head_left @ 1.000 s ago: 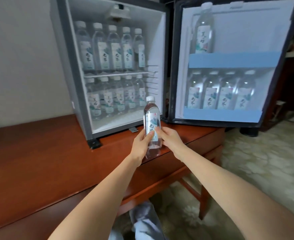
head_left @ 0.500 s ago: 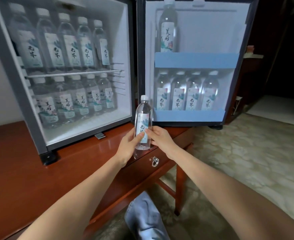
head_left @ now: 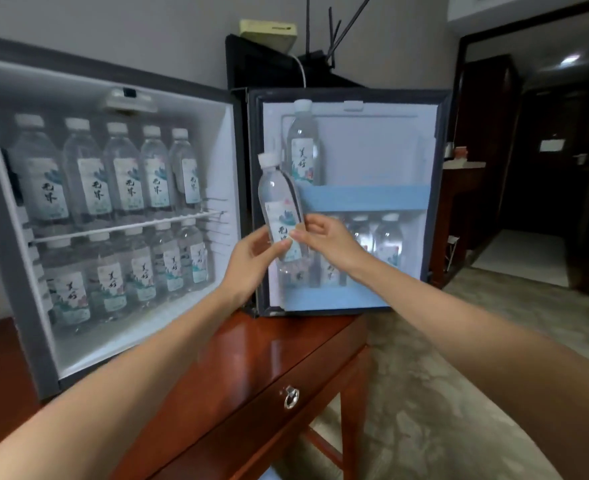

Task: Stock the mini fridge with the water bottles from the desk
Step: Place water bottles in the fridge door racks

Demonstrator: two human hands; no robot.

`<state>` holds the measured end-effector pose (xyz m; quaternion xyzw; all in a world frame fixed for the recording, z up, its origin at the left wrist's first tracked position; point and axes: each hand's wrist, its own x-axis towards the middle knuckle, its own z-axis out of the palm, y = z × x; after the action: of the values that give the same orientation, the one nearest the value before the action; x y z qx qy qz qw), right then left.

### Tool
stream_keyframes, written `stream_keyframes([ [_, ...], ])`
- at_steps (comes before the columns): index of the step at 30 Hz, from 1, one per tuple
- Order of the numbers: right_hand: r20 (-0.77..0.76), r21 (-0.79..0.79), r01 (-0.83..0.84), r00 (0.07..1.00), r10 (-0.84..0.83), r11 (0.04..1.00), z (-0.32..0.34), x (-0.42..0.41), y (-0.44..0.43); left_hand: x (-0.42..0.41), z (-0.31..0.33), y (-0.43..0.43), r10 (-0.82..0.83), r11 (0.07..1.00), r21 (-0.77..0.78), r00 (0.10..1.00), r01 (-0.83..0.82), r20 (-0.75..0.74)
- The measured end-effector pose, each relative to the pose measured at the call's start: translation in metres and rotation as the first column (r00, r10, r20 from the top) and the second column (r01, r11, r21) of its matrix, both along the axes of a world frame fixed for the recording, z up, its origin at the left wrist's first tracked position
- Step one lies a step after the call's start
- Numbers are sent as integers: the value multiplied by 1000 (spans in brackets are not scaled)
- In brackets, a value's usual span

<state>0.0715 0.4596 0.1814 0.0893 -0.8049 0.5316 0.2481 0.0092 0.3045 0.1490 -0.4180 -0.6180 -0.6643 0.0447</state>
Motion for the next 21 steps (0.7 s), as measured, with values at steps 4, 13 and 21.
stream_keyframes([
  [4,-131,28,49,990,-45,998,57,4,20,-7,63,19,-26,999,-22,987,23,-159],
  [13,-338,18,137,933,-123,990,117,-1,72,-20,135,80,-1,998,64,955,21,-298],
  [21,-264,63,154,955,-132,986,104,-20,97,-37,118,103,252,967,135,877,-215,-410],
])
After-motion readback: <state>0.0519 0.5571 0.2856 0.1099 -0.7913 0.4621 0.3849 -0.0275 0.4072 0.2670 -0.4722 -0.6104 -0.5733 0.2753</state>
